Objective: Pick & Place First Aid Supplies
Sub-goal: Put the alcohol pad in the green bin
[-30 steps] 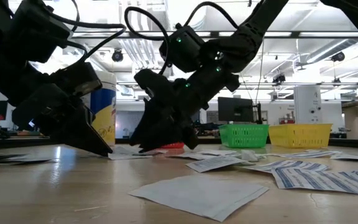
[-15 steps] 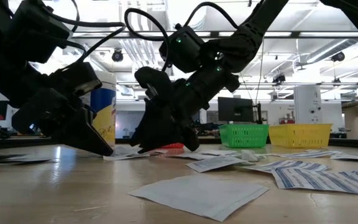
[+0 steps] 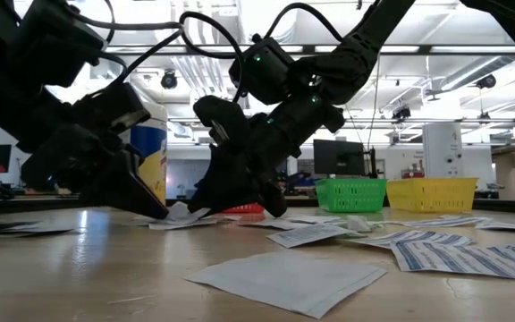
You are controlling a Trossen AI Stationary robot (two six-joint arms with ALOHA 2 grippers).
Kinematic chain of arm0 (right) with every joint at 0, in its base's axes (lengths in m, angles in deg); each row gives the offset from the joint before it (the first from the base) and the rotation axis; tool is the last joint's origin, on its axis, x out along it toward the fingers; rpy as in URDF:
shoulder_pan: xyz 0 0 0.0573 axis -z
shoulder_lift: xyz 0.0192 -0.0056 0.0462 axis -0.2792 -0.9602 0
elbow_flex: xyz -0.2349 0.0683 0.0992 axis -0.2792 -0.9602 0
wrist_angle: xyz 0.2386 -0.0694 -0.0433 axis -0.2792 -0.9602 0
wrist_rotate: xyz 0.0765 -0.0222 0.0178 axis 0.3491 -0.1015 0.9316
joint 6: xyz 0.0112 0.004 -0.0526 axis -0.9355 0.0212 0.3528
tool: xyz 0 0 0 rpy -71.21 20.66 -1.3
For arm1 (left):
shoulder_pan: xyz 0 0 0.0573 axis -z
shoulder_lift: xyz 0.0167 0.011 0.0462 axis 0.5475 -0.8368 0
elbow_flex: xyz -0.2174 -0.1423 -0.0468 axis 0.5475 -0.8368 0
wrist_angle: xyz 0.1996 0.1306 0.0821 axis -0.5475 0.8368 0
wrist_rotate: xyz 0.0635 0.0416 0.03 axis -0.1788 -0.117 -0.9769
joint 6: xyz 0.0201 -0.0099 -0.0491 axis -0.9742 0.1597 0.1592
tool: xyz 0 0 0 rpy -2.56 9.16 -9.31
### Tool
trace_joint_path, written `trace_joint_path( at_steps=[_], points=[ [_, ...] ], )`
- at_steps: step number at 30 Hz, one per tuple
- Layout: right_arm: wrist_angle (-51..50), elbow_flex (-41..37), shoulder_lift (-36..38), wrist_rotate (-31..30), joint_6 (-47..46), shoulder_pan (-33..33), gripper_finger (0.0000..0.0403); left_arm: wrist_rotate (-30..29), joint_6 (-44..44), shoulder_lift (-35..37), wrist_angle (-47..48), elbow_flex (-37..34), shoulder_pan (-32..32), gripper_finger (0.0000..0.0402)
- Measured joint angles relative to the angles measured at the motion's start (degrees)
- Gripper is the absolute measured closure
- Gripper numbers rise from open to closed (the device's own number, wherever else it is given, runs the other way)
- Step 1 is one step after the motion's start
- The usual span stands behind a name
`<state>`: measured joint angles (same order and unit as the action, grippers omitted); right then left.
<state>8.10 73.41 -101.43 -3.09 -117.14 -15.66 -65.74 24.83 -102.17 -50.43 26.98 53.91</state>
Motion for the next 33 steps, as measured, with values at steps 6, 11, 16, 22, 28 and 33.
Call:
trace_joint_path(
  at_steps=[6, 11, 16, 22, 28, 33],
  points=[
    [0.0, 0.0, 0.0, 0.4, 0.4, 0.0, 0.0370, 0.0, 0.0, 0.0, 0.0, 0.1, 0.0, 0.0401],
    [0.0, 0.0, 0.0, 1.2, 1.4, 0.0, 0.0391, 0.0, 0.1, 0.0, 0.0, 0.1, 0.0, 0.0401],
    [0.0, 0.0, 0.0, 1.5, 2.0, 0.0, 0.0394, 0.0, 0.1, 0.2, -0.1, 0.1, 0.0, 0.0401],
    [-0.1, 0.0, 0.3, 3.4, 3.5, 0.0, 0.0394, 0.0, 0.2, 2.3, 0.1, 0.1, 0.0, 0.0401],
    [-2.6, -0.1, 2.8, 3.4, 6.4, 0.0, 0.0395, 0.0, 0.0, 9.1, 3.0, 0.2, -0.1, 0.0401],
    [-4.7, -0.3, 5.2, 3.3, 9.3, 0.0, 0.0395, 0.0, -1.3, 15.7, 7.1, 0.2, -1.1, 0.0401]
  ],
)
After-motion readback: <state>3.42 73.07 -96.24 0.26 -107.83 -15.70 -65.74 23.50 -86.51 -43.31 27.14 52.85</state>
